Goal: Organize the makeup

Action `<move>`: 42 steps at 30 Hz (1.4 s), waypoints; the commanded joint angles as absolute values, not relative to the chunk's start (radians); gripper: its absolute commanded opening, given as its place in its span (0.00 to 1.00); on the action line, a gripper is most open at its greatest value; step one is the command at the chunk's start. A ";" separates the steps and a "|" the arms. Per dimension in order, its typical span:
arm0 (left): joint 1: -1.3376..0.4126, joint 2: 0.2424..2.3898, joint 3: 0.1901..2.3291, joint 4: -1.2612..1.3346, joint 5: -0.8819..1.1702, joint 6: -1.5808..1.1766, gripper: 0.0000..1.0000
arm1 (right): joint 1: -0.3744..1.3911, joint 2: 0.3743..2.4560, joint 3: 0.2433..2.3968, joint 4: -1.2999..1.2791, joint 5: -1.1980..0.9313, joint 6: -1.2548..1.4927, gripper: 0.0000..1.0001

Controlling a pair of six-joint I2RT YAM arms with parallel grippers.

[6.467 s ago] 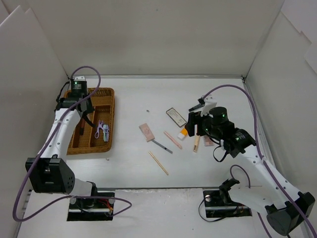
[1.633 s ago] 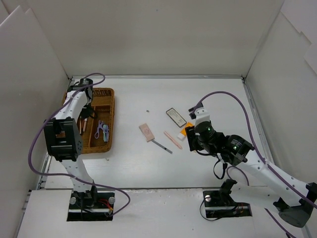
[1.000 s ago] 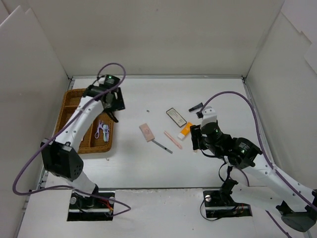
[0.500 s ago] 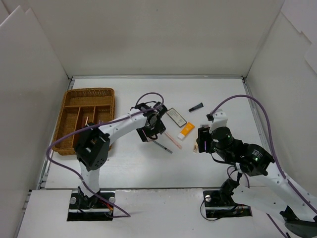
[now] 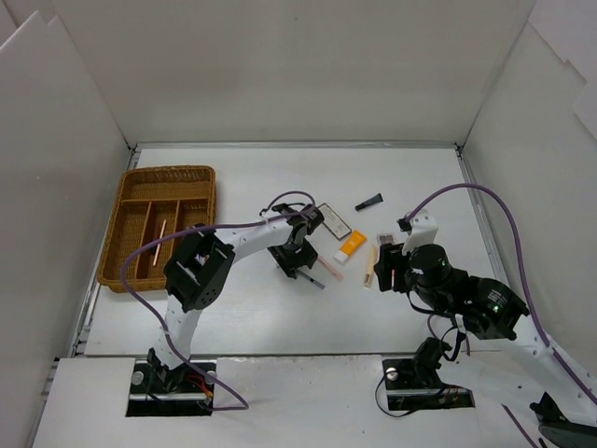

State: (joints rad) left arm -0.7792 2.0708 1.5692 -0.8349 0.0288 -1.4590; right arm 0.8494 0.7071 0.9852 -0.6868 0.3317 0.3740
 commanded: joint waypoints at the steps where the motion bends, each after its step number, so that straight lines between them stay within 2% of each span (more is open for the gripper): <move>1: -0.776 2.062 1.605 -0.827 0.060 -1.499 0.44 | 0.842 0.704 0.985 -0.676 0.348 0.382 0.55; 3: -0.776 2.063 1.580 -0.824 0.074 -1.509 0.38 | 0.842 0.706 0.985 -0.680 0.353 0.382 0.55; 6: -0.776 2.048 1.522 -0.802 0.098 -1.519 0.23 | 0.842 0.707 0.982 -0.680 0.353 0.383 0.55; 9: -0.776 2.017 1.464 -0.792 0.110 -1.513 0.01 | 0.842 0.713 0.982 -0.678 0.354 0.382 0.55; 13: -0.776 1.953 1.417 -0.827 0.084 -1.462 0.00 | 0.842 0.722 0.980 -0.677 0.353 0.382 0.55; 16: -0.776 1.895 1.462 -0.914 0.017 -1.364 0.00 | 0.841 0.742 0.991 -0.678 0.357 0.379 0.55; 20: -0.787 1.787 1.557 -1.057 -0.129 -1.198 0.00 | 0.844 0.770 0.999 -0.672 0.371 0.368 0.55; 23: -0.741 1.697 1.600 -1.179 -0.341 -1.074 0.00 | 0.839 0.793 1.000 -0.660 0.390 0.359 0.55; 27: -0.586 1.571 1.557 -1.175 -0.465 -0.823 0.00 | 0.839 0.833 1.003 -0.641 0.394 0.348 0.55; 32: -0.298 1.487 1.485 -1.010 -0.480 -0.414 0.00 | 0.838 0.883 1.017 -0.607 0.368 0.342 0.55; 39: -0.074 1.563 1.479 -0.829 -0.488 -0.105 0.00 | 0.838 0.933 1.034 -0.586 0.353 0.334 0.55; 42: -0.014 1.641 1.500 -0.821 -0.456 -0.081 0.00 | 0.839 0.936 1.031 -0.580 0.357 0.334 0.56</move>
State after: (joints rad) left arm -0.0570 1.6073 1.4734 -0.8871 -0.4530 -0.2207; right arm 0.8436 0.9283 0.9855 -0.6312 0.3431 0.3393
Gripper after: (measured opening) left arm 0.053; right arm 0.552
